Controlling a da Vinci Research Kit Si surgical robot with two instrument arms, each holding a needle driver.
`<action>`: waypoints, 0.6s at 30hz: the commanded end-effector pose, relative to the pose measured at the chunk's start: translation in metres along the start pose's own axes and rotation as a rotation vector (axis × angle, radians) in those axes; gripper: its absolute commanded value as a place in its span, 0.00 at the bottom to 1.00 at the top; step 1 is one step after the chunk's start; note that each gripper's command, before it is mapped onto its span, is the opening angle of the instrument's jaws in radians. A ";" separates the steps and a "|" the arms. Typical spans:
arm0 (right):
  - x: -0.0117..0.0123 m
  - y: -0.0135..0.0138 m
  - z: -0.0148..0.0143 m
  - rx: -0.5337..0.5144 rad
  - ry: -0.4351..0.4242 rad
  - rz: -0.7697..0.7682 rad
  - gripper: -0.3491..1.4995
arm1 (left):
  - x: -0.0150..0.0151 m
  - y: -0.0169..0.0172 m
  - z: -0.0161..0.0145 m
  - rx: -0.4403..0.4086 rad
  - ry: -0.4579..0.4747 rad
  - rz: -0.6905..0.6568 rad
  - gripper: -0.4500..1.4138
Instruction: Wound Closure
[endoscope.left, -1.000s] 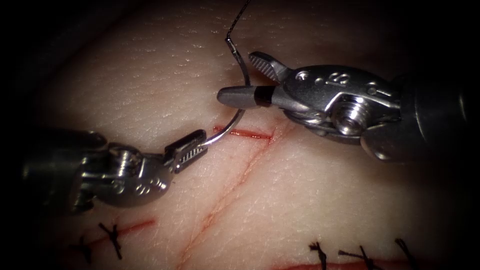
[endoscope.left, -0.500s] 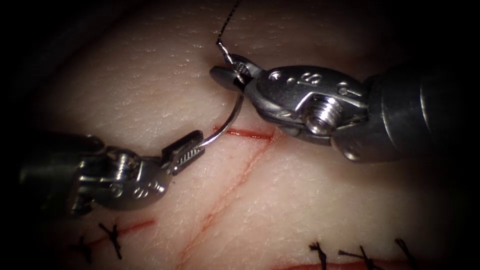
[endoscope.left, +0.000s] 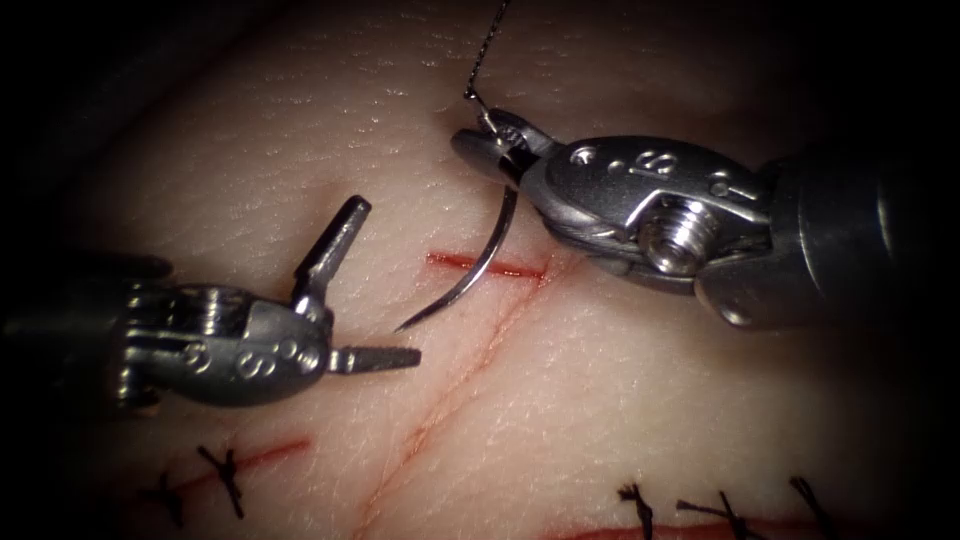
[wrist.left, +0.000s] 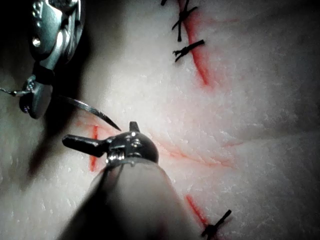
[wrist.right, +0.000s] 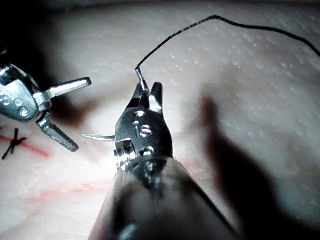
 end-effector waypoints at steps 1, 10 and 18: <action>-0.0009 0.0001 0.0002 0.030 0.015 -0.001 0.00 | 0.0000 -0.0001 0.0006 -0.035 0.033 -0.095 0.78; -0.0017 0.0029 -0.0020 0.281 0.157 -0.053 0.00 | 0.0009 -0.0030 0.0002 -0.413 0.318 -0.616 0.76; -0.0016 0.0036 -0.0026 0.480 0.315 -0.118 0.00 | 0.0008 -0.0039 0.0018 -0.627 0.383 -0.895 0.75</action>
